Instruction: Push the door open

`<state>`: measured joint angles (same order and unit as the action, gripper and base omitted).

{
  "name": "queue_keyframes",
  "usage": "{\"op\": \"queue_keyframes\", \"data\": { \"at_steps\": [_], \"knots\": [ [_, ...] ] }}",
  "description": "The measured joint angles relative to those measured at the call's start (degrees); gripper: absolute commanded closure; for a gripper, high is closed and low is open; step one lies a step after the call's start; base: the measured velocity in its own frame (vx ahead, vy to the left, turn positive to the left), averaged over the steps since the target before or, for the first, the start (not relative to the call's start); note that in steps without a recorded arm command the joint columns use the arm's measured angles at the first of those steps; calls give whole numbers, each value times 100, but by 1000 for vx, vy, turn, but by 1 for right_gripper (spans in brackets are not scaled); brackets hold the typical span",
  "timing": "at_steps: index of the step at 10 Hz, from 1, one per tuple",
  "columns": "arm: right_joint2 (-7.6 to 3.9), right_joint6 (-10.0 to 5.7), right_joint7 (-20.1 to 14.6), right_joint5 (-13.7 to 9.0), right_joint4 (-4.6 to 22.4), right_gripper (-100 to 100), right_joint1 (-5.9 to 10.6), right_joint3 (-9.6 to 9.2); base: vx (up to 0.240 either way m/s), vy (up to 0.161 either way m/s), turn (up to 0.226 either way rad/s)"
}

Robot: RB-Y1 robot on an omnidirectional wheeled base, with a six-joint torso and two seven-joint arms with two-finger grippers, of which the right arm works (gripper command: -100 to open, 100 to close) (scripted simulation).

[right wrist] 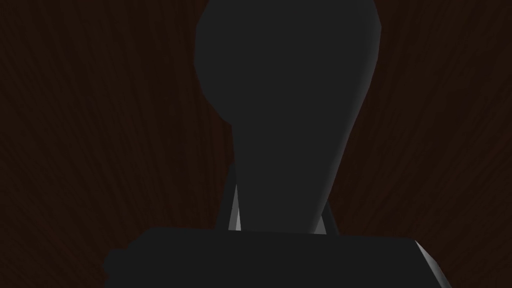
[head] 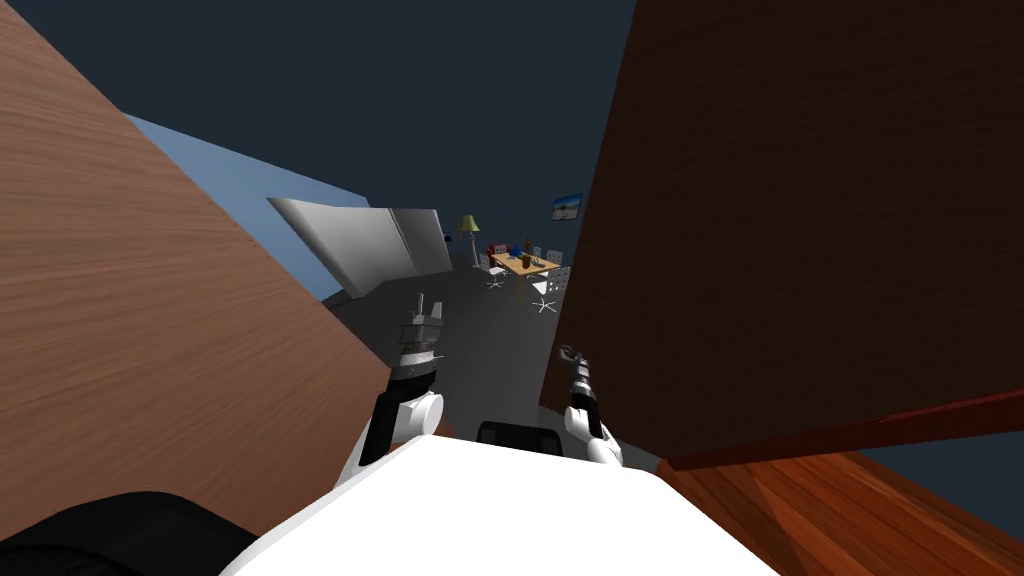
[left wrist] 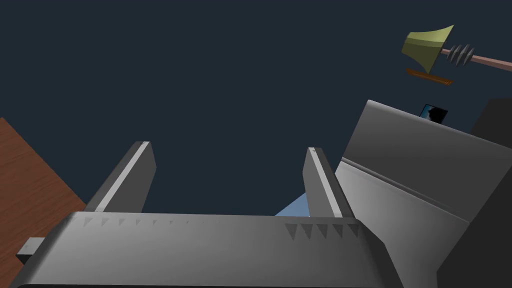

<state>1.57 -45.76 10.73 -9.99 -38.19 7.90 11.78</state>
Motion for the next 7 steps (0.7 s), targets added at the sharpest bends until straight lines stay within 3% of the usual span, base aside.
{"op": "queue_keyframes", "data": {
  "at_steps": [1, 2, 3, 4, 6, 7],
  "knots": [
    [-61, 13, 13, -20, -17, 100, -44, 21, 190, 47, -25],
    [-158, -35, 15, -62, 149, 100, 16, 73, 143, 46, -32],
    [-189, -27, 31, -82, 106, 100, 0, 109, 200, 52, -29],
    [-204, 38, 59, -103, -86, 100, -125, 138, 230, 47, -66],
    [-236, -64, 165, -198, 128, 100, 30, 298, 167, 22, -34],
    [-221, -33, 200, -213, -23, 100, -30, 328, 195, 16, -64]
  ]
}}
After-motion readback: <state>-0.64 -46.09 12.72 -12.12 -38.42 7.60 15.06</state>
